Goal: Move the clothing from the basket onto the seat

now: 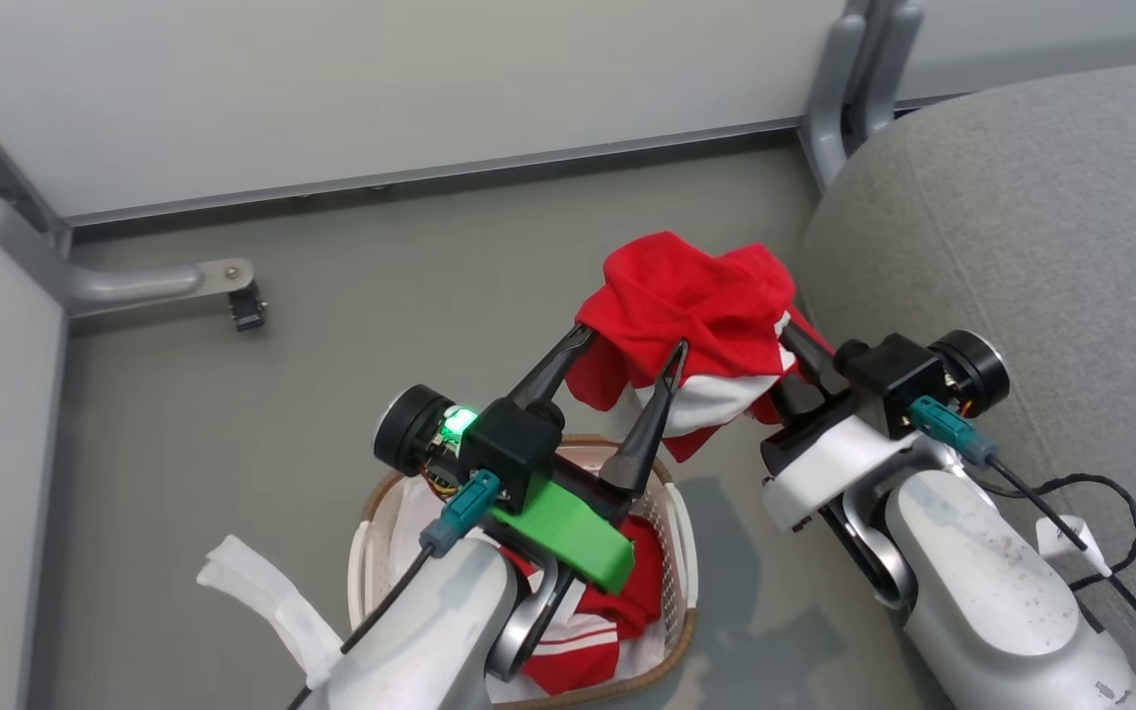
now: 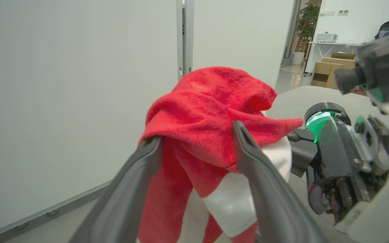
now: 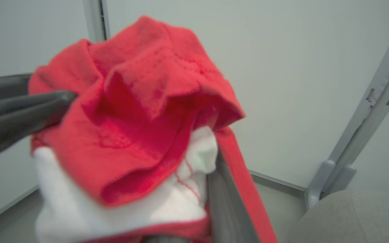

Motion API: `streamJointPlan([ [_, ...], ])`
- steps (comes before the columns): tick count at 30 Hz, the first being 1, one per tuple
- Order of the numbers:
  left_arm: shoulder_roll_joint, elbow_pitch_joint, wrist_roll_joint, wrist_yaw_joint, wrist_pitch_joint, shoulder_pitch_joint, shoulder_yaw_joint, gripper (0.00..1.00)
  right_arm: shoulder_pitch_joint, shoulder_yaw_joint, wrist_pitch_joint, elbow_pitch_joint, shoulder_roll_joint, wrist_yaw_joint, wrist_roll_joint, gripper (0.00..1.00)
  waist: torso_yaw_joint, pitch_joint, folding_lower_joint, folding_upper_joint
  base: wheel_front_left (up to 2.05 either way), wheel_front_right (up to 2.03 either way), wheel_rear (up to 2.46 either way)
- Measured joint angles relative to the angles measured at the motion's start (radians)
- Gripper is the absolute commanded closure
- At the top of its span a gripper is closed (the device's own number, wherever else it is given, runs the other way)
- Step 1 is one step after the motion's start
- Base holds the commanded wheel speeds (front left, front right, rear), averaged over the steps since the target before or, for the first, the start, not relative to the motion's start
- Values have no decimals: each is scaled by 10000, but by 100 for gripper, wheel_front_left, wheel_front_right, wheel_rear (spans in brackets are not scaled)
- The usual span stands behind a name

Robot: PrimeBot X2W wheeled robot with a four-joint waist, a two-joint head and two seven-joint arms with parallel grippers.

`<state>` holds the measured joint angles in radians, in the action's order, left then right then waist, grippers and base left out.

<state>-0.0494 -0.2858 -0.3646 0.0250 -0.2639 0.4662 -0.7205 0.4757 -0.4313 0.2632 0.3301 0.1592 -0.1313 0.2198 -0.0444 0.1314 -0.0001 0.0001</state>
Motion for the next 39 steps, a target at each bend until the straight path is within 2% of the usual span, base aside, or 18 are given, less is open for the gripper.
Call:
streamJointPlan([
  [8, 6, -297, 439, 69, 0, -13, 274, 0, -350, 876, 0, -454, -136, 0, -73, 100, -1278, 202, 1, 0, 0, 0, 0],
  [26, 17, -706, 949, 520, 0, -332, 930, 0, -1021, 2416, 0, -1016, -491, 0, -115, 100, -4377, 877, 0, 0, 0, 0, 0],
  [32, 25, -895, 1120, 631, 0, -279, 903, 0, -823, 3032, 0, -911, -251, 0, -176, 100, -4827, 1377, 1, 0, 0, 0, 0],
  [39, -23, -1331, 1521, 780, -2, 53, 1018, 0, 833, 3499, 0, -278, 800, 0, -533, 100, -4815, 2291, 0, 0, 0, 0, 0],
])
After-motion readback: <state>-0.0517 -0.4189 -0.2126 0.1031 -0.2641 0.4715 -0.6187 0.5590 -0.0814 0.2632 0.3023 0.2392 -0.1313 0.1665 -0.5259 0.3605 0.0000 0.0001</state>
